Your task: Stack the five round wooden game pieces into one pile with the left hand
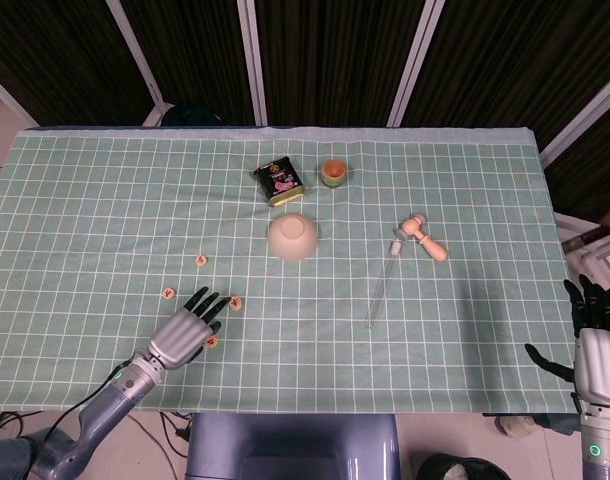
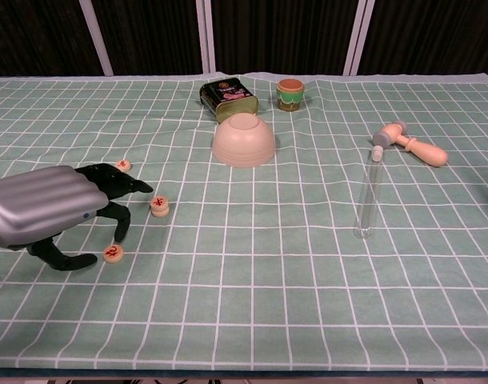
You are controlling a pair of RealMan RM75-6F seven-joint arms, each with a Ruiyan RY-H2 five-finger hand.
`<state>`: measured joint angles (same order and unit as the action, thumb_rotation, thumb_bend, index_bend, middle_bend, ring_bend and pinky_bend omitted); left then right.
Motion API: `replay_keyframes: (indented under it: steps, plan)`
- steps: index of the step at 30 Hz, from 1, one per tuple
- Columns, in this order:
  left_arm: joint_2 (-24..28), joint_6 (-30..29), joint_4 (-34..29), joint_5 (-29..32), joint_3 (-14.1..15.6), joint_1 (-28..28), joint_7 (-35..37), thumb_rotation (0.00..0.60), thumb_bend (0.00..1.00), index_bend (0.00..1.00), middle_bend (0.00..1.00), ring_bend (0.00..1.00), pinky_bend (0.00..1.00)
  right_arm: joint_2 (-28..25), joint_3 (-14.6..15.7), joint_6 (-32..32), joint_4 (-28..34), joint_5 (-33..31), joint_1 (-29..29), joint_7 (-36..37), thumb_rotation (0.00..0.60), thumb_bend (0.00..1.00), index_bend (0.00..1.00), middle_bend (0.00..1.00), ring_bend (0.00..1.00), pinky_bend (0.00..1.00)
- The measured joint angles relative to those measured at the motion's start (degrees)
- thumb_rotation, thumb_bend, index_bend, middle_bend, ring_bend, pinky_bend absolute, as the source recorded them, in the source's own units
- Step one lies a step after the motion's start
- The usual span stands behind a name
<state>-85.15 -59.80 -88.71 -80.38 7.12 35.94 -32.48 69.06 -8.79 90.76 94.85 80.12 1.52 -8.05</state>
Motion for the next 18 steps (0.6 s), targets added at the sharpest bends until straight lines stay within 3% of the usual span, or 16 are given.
replay_keyframes:
  steps: [18]
  plan:
    - [-1.78,1.09,1.36,-0.46,-1.39,-0.83,-2.72,0.600,0.31,0.47,0.02,0.00,0.00,0.18,-0.18,0.39,0.11,-0.15,-0.13,0.00,0.600,0.23,0.09,0.01,0.00,0.00]
